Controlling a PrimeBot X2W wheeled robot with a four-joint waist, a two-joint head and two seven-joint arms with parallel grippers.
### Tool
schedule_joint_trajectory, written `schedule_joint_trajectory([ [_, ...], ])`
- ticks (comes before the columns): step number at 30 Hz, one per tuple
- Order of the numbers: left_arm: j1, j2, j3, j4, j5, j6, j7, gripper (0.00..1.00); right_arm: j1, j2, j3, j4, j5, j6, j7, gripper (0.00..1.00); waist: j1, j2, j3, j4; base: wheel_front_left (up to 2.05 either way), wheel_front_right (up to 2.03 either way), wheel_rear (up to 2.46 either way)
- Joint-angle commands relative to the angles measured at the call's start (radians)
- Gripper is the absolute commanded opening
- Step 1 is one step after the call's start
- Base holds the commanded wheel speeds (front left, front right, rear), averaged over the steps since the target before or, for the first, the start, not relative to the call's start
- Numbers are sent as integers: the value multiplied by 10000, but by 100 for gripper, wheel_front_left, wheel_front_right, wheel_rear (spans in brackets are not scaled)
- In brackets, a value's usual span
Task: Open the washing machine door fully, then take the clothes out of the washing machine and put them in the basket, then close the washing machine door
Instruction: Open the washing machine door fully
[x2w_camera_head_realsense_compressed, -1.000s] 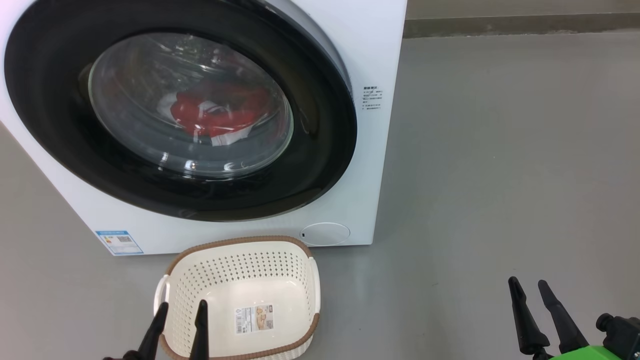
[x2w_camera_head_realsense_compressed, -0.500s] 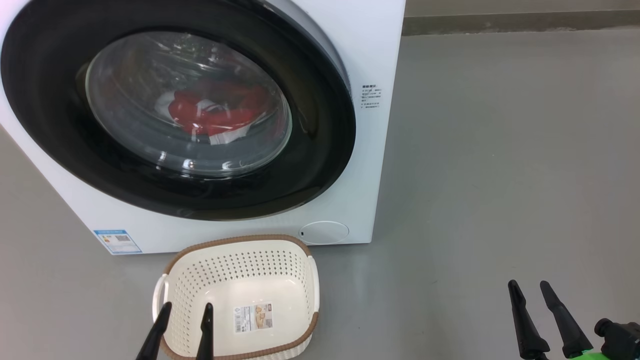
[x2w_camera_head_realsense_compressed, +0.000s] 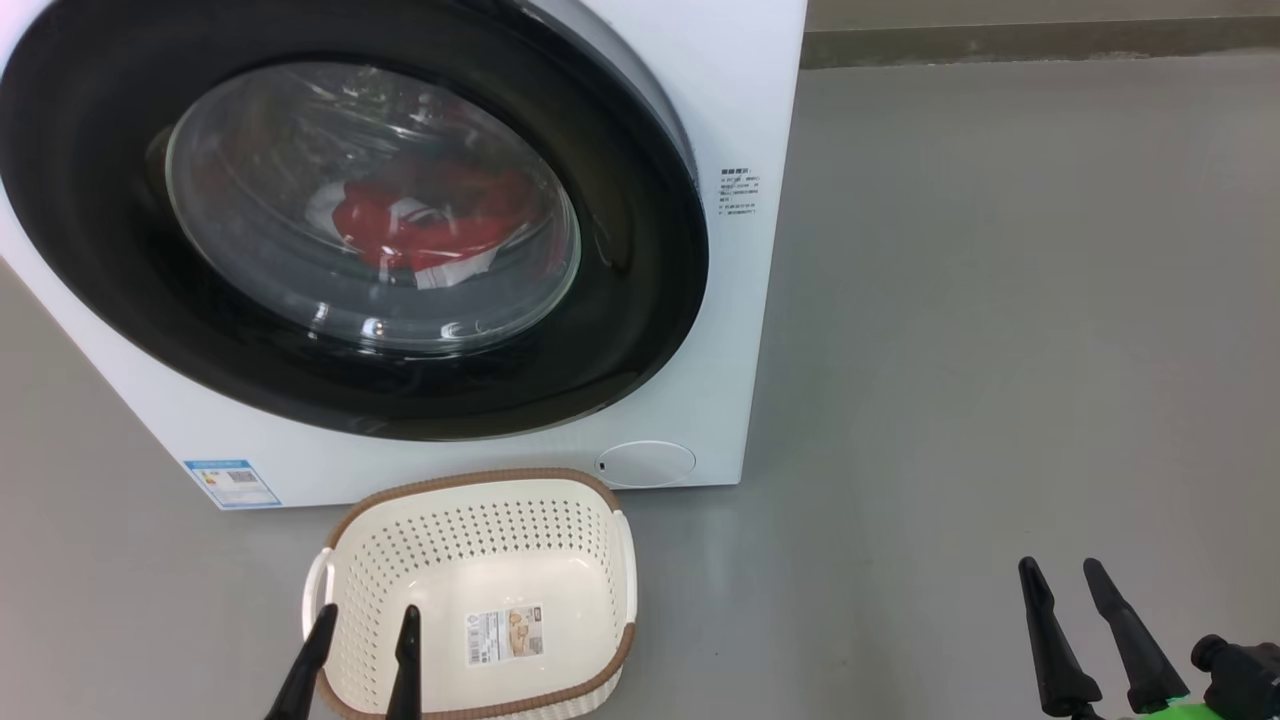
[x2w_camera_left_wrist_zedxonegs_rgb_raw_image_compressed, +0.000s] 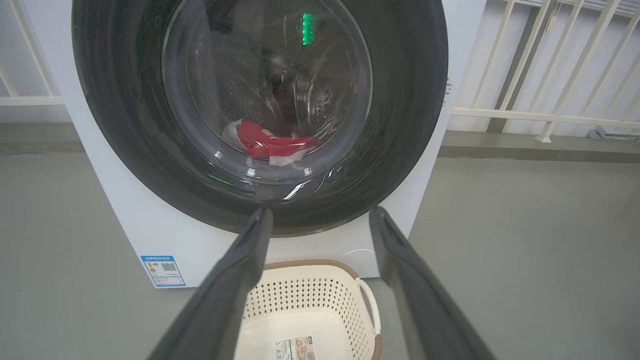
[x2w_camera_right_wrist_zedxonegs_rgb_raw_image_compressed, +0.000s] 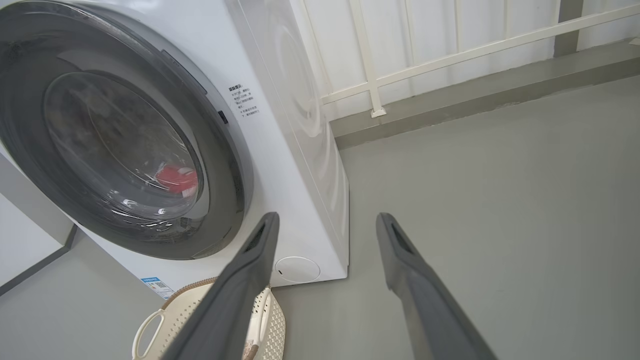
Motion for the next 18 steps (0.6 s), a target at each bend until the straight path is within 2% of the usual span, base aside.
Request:
schedule_joint_trajectory([
  [1, -149, 89, 329, -232, -113, -35, -122, 100, -196, -145, 193, -327, 96, 77, -120, 63, -1, -1, 21, 2, 0, 0, 0],
  [2, -166, 89, 321, -232, -126, -35, -122, 100, -262, -144, 262, -372, 159, 77, -120, 0, -1, -1, 33, 5, 0, 0, 0],
  [9, -415, 89, 167, -295, -215, -9, -122, 100, -1655, -204, 972, -623, 718, 77, -120, 0, -1, -1, 385, 64, 0, 0, 0],
  [18, -985, 89, -294, -399, -381, 28, -122, 100, -4458, -385, 1503, -427, 2450, 77, -120, 0, -1, -1, 1164, 537, 0, 0, 0],
])
